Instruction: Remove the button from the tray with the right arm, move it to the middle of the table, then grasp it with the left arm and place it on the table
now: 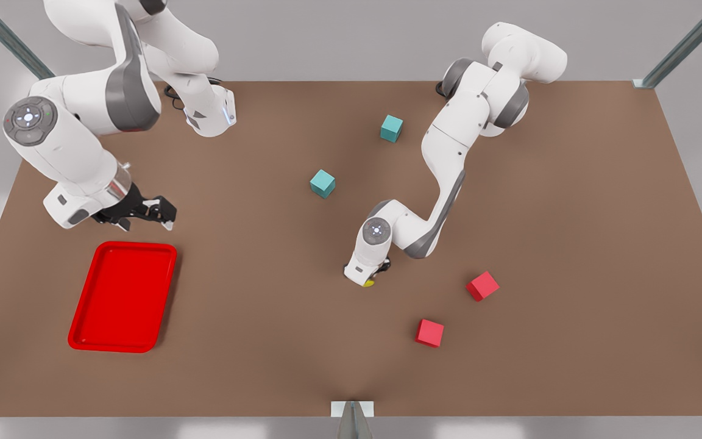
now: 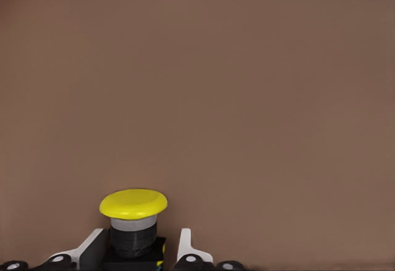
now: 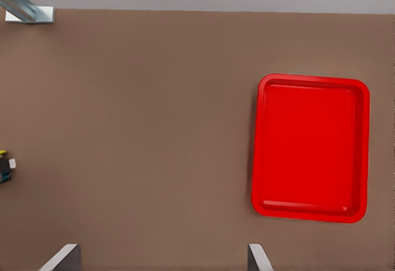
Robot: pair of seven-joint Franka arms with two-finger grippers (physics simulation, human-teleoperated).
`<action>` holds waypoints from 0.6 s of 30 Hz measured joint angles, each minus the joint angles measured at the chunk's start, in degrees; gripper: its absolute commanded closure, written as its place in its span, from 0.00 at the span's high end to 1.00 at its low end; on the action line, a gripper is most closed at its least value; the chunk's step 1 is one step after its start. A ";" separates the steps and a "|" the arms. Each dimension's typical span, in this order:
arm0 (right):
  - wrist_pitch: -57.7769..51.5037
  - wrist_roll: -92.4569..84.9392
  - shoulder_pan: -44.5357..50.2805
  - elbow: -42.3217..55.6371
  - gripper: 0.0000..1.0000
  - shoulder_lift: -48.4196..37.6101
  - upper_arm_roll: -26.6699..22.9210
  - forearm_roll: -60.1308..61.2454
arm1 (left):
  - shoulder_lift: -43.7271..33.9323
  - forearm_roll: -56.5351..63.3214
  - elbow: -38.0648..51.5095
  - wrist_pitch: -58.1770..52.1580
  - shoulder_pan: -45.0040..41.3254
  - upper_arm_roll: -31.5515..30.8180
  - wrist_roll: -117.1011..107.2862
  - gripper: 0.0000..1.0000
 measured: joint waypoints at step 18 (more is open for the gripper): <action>-0.02 -2.16 -2.62 0.72 1.00 0.08 0.53 0.55 | -2.73 0.10 0.31 -2.35 0.19 0.46 2.37 0.44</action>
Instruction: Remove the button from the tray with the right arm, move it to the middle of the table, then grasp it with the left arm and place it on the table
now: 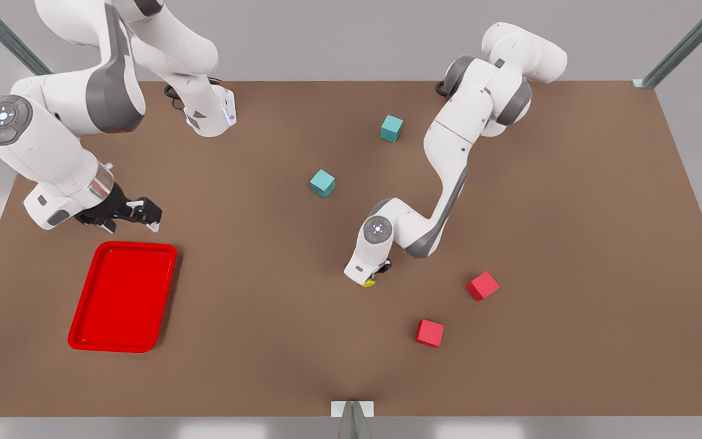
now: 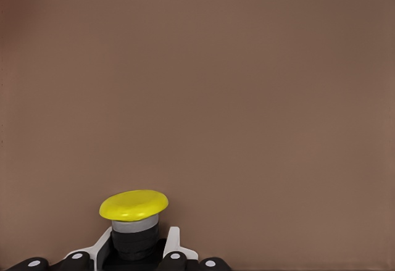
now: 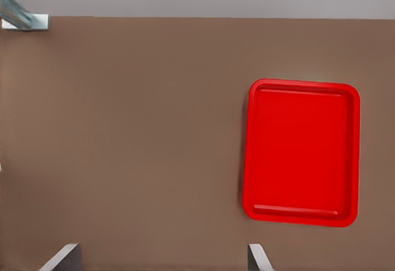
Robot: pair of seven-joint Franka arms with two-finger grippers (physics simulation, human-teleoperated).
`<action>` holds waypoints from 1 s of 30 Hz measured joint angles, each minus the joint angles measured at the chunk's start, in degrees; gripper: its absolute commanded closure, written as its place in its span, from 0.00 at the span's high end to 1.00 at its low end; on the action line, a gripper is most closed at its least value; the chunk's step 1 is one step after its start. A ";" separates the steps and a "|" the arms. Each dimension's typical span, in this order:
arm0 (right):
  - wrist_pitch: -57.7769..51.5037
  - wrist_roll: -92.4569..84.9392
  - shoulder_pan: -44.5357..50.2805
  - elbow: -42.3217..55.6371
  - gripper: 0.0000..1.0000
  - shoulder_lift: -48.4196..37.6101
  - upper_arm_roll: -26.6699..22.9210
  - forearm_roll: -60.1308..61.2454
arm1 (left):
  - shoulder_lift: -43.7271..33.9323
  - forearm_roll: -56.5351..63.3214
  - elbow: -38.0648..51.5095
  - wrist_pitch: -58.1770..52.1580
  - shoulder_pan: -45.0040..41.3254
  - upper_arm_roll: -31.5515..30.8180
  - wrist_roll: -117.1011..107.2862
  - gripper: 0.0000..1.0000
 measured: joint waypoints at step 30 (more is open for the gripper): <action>2.76 -0.80 -0.39 0.12 1.00 1.75 -0.14 -0.54 | 8.30 29.65 -10.04 -58.29 -24.41 27.07 -89.72 0.44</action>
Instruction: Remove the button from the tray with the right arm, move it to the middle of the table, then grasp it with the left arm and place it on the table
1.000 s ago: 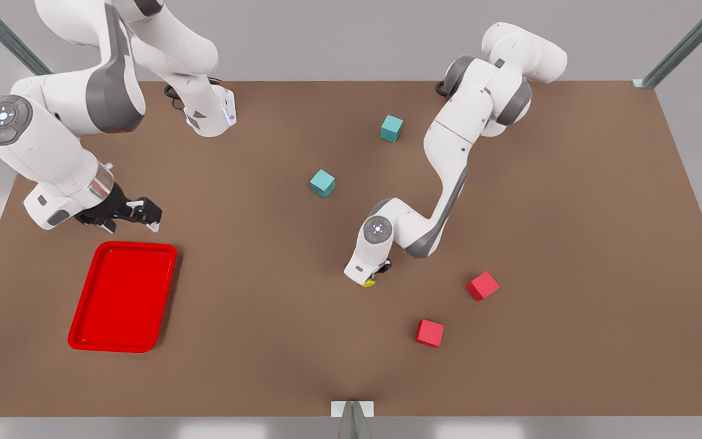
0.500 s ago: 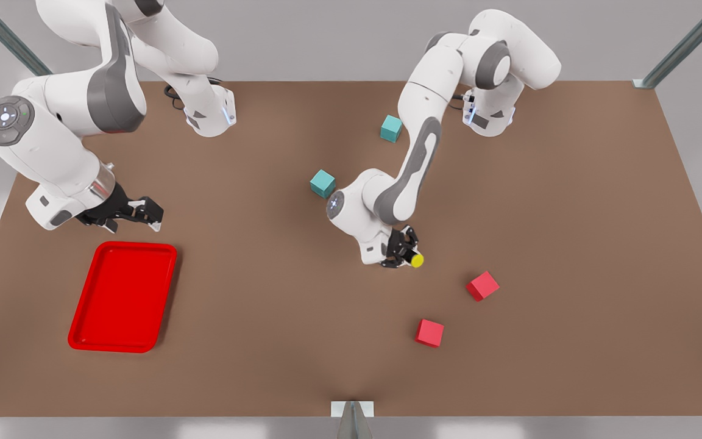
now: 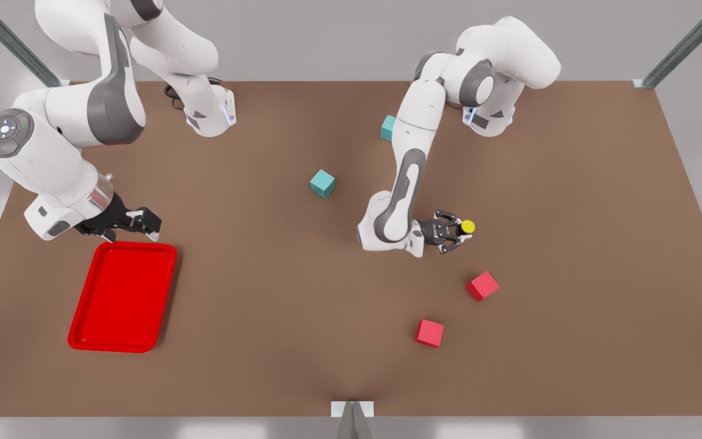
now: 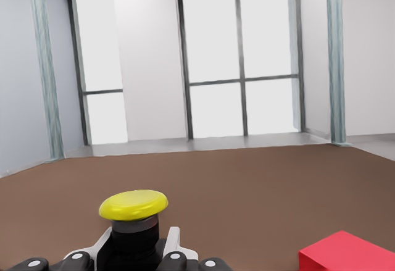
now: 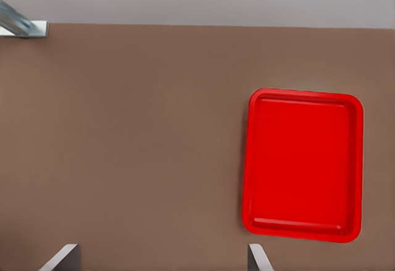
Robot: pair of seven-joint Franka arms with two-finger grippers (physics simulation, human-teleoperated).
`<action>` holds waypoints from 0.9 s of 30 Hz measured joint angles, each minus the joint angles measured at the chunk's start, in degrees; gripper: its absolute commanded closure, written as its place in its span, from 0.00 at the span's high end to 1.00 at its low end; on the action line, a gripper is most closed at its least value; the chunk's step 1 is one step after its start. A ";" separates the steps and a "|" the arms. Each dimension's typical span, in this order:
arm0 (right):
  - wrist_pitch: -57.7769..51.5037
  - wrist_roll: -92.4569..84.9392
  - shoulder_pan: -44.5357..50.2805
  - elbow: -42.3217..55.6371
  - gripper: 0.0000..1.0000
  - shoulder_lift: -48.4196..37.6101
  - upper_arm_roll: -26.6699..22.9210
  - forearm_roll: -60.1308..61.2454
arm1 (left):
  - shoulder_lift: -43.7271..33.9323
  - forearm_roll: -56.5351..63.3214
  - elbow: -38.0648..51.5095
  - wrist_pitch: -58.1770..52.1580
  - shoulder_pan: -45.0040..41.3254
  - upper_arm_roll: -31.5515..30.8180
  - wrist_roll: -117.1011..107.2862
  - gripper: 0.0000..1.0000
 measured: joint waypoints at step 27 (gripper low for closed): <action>-0.62 -0.24 -1.62 -0.17 1.00 -0.21 0.06 0.09 | 4.58 2.57 -0.46 5.62 0.23 -1.86 -18.91 1.00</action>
